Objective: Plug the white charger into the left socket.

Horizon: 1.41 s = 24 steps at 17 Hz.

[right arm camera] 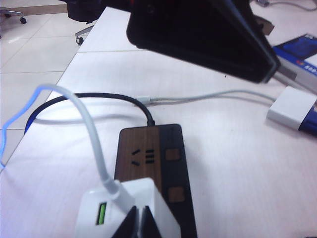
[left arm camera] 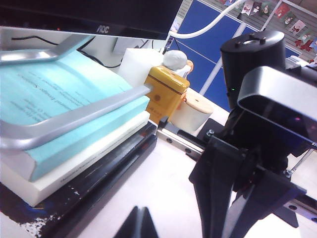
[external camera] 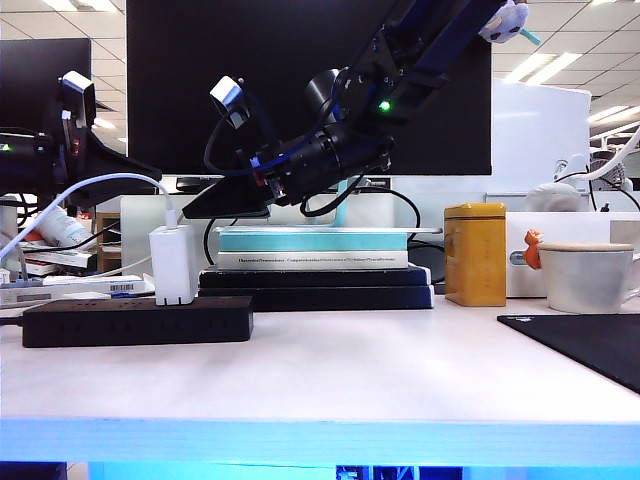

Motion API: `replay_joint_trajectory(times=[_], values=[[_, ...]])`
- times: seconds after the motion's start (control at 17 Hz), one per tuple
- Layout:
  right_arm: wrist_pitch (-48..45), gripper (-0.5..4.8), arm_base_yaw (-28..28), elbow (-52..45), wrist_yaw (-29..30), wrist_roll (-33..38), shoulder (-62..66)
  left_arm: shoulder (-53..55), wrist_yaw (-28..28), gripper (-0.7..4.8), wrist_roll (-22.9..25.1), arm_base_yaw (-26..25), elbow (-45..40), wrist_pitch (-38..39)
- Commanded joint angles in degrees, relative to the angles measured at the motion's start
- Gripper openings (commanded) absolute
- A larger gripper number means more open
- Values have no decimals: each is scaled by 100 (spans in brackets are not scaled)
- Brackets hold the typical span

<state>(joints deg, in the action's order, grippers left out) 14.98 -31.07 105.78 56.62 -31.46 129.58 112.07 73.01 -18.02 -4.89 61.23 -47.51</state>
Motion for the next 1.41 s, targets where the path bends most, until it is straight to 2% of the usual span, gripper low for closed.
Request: replay_joint_trajectory(times=[0.06, 0.29, 0.53, 0.65, 0.88, 1.41], values=[[251, 22, -9, 22, 55, -116, -59, -44, 92, -5, -90, -2, 24, -55], [437, 22, -20, 22, 26, -184, -55, -44, 192, -5, -157, 0, 24, -57], [442, 22, -79, 22, -188, -214, -13, -55, 796, -5, -229, 2, 20, -61], [428, 22, -101, 22, -409, -227, -13, -57, 883, -5, -227, 2, 20, -59], [409, 22, -140, 20, -769, -289, 59, -57, 957, -5, -229, 4, 13, 83], [800, 22, -181, 11, -769, -389, 201, -55, 975, -5, -212, 7, 13, 289]])
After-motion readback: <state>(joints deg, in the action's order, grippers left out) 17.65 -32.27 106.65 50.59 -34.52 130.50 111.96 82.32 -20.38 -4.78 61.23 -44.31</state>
